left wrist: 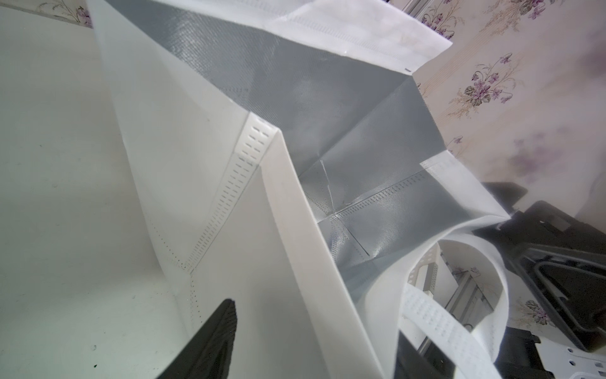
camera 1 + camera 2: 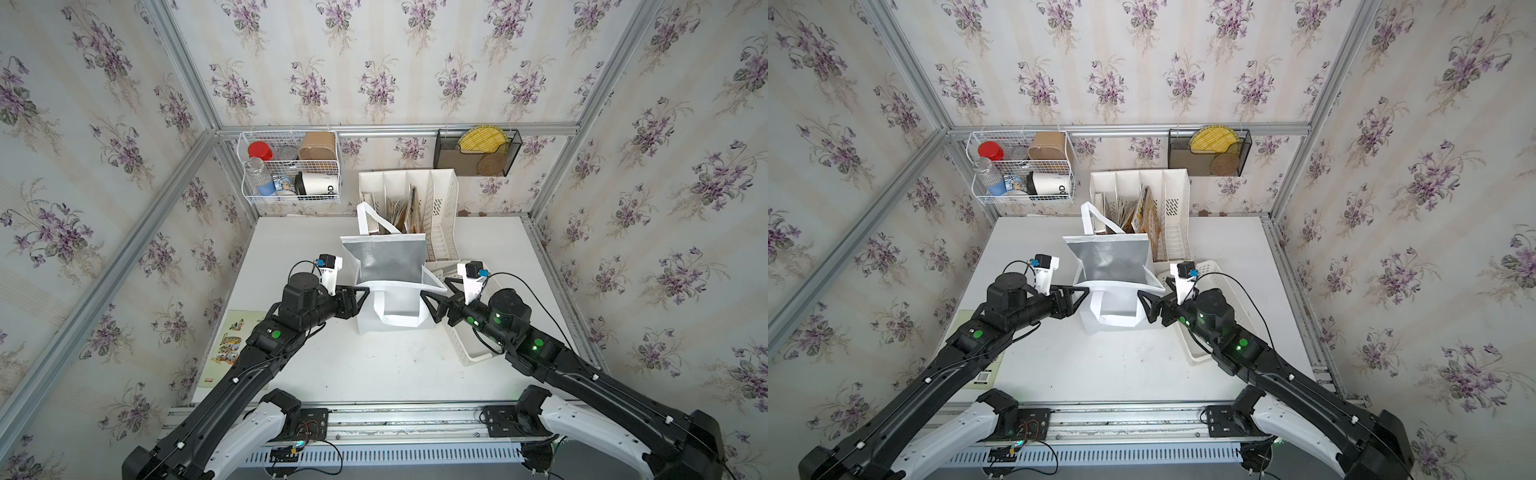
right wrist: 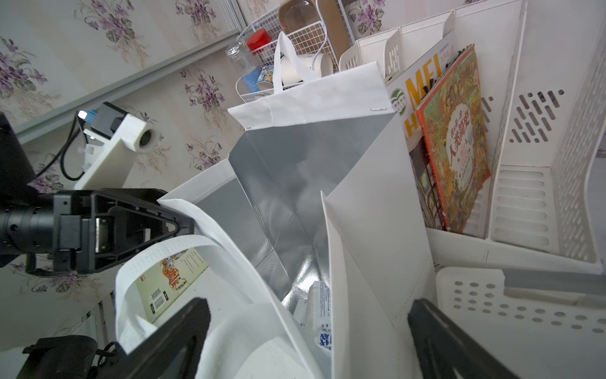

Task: Place the ice pack in the delivery bag
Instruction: Close the delivery bag at the center of the board.

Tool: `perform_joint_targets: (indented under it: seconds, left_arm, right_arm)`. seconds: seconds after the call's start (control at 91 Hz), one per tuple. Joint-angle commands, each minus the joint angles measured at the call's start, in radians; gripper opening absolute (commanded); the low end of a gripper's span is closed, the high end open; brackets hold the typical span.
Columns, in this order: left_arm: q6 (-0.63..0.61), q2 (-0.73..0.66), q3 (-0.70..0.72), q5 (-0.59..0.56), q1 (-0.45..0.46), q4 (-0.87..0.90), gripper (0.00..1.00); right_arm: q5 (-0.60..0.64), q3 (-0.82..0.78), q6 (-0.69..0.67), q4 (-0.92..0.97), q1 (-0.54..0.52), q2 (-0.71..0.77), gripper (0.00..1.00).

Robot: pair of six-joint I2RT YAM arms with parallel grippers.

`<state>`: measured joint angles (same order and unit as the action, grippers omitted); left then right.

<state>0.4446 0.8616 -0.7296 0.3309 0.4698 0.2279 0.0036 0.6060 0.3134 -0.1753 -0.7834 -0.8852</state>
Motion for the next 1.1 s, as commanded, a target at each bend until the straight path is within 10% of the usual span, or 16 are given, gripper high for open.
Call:
perform_joint_targets:
  seconds: [0.0, 0.725, 1.088]
  left_arm:
    - [0.009, -0.010, 0.005, 0.001, 0.000, -0.042, 0.63]
    - [0.089, 0.061, 0.051, 0.085, -0.002, -0.153, 0.60]
    - [0.137, 0.033, 0.113, 0.102, -0.002, -0.204, 0.08]
  right_arm:
    - [0.001, 0.031, -0.028, 0.002, 0.008, -0.058, 0.99]
    - [-0.255, -0.080, 0.016, -0.227, 0.140, -0.150, 0.74]
    - [-0.295, -0.086, 0.058, -0.275, 0.169, -0.192, 0.57]
